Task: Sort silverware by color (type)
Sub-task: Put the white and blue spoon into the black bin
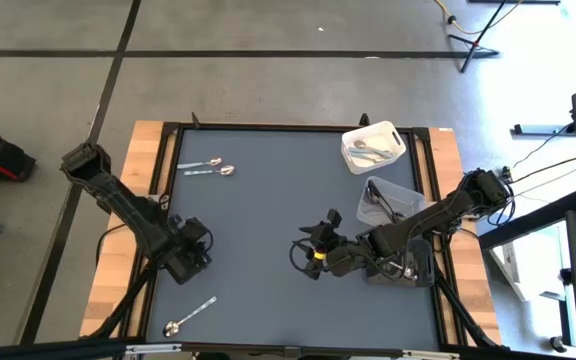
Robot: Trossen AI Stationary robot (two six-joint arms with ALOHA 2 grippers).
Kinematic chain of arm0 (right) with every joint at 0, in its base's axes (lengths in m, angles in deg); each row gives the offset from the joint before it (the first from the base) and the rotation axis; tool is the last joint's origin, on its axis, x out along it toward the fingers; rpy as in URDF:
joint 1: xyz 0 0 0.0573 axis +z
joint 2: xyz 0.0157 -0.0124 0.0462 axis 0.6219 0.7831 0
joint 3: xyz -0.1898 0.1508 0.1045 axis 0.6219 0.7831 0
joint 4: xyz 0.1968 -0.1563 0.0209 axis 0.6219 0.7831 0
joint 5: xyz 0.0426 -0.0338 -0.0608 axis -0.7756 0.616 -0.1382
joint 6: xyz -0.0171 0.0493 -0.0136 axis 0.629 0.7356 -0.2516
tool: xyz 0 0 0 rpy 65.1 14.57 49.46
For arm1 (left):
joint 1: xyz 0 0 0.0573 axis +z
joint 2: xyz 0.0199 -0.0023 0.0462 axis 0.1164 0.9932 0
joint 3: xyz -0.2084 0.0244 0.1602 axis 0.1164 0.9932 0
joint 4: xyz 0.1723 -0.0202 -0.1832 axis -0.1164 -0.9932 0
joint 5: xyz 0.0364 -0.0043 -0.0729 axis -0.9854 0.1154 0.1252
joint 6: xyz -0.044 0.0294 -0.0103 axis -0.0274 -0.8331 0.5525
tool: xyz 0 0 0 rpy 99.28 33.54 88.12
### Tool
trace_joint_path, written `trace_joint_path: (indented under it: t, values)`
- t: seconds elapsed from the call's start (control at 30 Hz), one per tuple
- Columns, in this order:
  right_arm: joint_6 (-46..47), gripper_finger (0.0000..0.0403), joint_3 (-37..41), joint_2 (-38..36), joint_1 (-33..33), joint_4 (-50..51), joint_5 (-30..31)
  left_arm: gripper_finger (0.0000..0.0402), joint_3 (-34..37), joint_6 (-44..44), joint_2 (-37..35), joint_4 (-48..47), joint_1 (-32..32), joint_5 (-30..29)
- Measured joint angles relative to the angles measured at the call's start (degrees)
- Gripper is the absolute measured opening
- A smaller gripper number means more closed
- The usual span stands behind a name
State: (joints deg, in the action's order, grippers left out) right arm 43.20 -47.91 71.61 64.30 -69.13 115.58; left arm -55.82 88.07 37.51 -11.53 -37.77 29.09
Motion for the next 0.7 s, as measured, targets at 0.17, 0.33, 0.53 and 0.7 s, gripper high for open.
trace_joint_path:
  t: [0.17, 0.33, 0.53, 0.7]
  values:
    - [0.01, 0.0174, 0.0, 0.0, 0.0, -0.02, -0.44, 0.012, 0.53, 8.98, 0.19, -3.26, -3.26, -0.07]
    - [-0.01, 0.0174, 0.0, 0.0, 0.0, -0.3, -0.45, 0.0119, 3.98, 10.83, 0.45, 1.26, -3.18, 0.36]
    - [-0.03, 0.0174, 0.0, 0.0, 0.0, -1.09, -0.28, 0.0119, 6.82, 9.17, 0.41, 6.84, -3.04, -1.02]
    - [-0.03, 0.0174, -0.02, 0.0, 0.0, -1.14, 0.22, 0.0118, 6.88, 3.58, 0.41, 7.84, -2.97, -0.97]
